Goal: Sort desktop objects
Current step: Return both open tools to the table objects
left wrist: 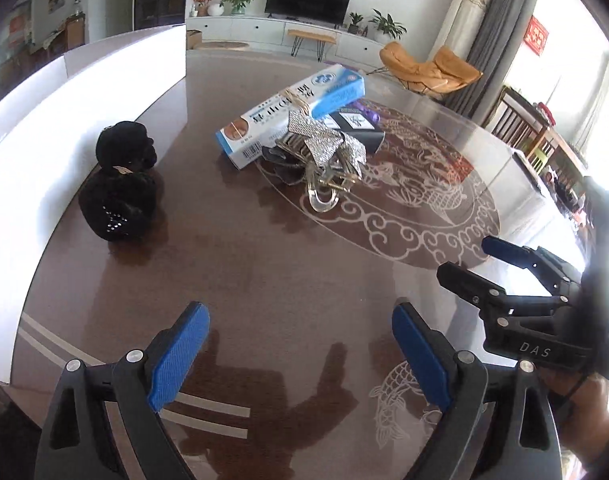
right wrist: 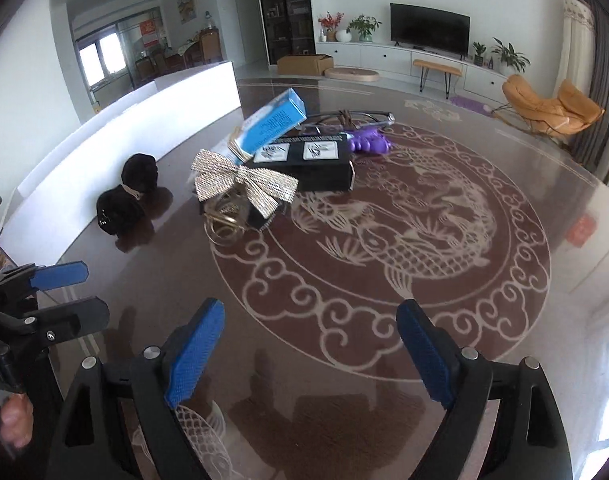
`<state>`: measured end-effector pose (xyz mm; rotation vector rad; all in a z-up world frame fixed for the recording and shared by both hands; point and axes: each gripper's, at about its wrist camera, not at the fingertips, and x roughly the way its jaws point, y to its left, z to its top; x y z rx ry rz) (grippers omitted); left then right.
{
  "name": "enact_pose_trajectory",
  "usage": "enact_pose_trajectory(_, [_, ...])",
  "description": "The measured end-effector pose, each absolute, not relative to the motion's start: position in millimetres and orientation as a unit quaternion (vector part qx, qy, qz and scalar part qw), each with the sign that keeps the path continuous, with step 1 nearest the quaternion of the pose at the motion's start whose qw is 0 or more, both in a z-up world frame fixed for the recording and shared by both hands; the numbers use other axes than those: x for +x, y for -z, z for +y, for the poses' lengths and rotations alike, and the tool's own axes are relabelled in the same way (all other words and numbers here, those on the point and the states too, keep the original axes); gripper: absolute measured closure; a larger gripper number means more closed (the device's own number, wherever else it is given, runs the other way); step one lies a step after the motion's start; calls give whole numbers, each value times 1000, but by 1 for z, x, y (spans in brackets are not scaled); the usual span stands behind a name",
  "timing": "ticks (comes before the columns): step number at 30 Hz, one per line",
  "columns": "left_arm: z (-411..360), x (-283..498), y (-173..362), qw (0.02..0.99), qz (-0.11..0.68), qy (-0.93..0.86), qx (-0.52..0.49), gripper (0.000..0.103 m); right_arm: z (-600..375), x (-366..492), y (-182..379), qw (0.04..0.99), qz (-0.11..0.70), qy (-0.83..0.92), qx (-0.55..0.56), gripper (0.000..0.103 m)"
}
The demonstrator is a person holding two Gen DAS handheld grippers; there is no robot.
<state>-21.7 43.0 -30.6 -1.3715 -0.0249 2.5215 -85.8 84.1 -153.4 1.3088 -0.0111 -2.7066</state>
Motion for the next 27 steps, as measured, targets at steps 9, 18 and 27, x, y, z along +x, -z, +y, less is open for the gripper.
enact_pose_trajectory(9, [56, -20, 52, 109, 59, -865, -486, 9, 86, -64, 172, 55, 19, 894, 445, 13])
enact_pose_trajectory(18, [44, -28, 60, 89, 50, -866, -490, 0, 81, -69, 178, 53, 28, 888, 456, 0])
enact_pose_trajectory(27, [53, -35, 62, 88, 52, -867, -487, 0, 80, -70, 178, 52, 28, 888, 456, 0])
